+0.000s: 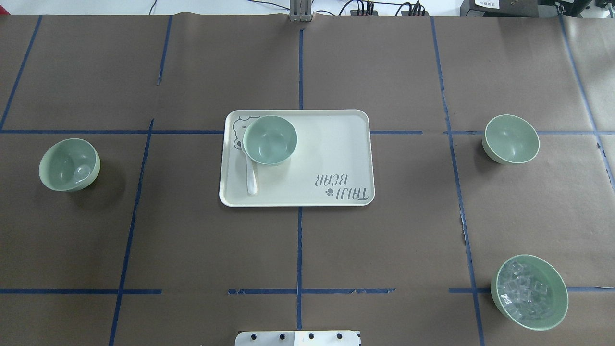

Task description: Stack green bowls together

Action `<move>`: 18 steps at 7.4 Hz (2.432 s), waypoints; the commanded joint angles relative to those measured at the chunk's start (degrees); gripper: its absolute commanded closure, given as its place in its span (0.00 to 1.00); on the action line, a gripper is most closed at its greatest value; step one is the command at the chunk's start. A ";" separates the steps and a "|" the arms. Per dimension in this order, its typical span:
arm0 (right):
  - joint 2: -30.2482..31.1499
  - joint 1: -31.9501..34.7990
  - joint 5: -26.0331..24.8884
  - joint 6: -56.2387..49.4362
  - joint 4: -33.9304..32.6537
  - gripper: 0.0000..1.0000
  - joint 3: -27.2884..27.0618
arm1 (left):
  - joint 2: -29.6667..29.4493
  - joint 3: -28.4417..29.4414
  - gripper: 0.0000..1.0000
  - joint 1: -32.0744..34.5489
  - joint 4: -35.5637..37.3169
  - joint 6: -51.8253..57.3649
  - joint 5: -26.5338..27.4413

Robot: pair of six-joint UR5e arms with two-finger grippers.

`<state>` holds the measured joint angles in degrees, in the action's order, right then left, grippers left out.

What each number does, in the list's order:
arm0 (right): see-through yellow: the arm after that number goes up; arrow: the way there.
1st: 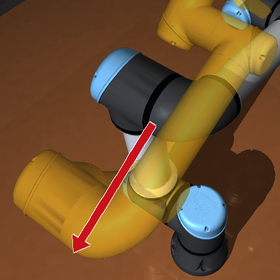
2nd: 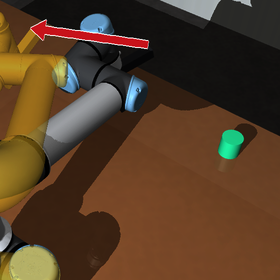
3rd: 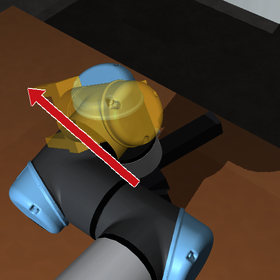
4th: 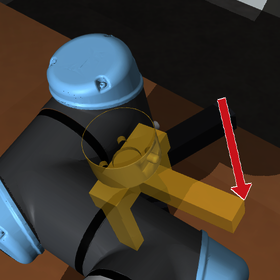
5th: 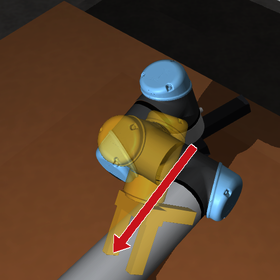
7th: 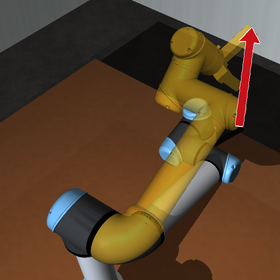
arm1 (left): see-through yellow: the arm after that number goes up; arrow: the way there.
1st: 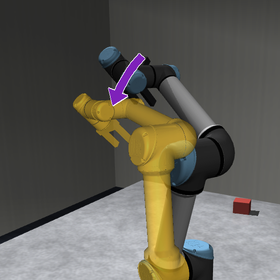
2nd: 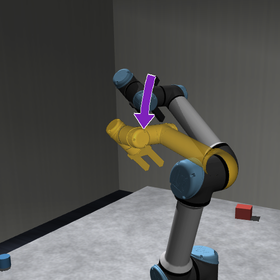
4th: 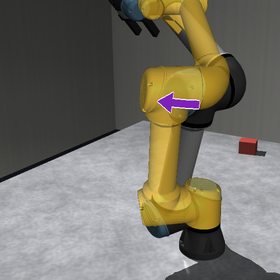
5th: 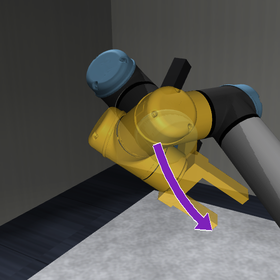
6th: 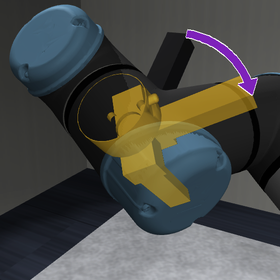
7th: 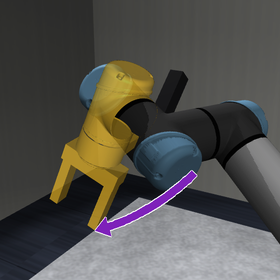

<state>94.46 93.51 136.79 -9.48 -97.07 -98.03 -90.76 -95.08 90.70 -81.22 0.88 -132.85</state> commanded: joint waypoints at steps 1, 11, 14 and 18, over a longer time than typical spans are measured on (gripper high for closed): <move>-0.06 0.01 -0.11 0.07 0.04 0.00 -0.23 | 0.05 -0.19 0.00 0.00 0.09 -0.09 -0.04; -5.07 -0.43 1.72 1.04 0.04 0.00 -2.78 | 2.25 -0.21 0.00 -20.72 -35.54 -35.29 -1.01; -5.07 -0.52 3.13 1.30 0.04 0.00 -2.78 | 3.13 5.34 0.00 -27.84 -50.77 -49.18 3.54; -4.90 -1.40 3.22 4.29 0.13 0.00 -2.69 | 3.13 6.39 0.01 -31.81 -52.37 -51.77 6.90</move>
<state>89.55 92.21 139.96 -5.40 -97.01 -100.68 -87.69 -89.49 59.67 -132.49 -50.73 -126.43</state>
